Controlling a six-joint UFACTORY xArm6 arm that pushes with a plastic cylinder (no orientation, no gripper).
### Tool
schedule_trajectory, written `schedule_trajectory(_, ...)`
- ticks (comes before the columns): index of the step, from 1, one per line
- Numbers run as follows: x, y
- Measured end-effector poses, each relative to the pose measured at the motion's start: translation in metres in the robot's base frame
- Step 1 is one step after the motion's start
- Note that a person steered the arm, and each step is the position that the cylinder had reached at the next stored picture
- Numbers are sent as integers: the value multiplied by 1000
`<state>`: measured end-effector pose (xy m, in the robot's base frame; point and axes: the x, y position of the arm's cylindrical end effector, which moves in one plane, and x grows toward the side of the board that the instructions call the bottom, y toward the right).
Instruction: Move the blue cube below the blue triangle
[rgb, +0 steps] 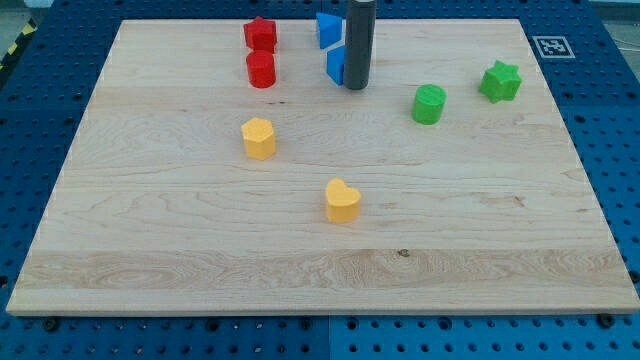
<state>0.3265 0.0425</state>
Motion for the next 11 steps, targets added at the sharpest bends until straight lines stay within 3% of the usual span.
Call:
schedule_trajectory(2, -6, 39)
schedule_trajectory(4, -35, 40)
schedule_trajectory(7, -35, 2)
schedule_trajectory(10, -34, 7)
schedule_trajectory(11, -14, 12)
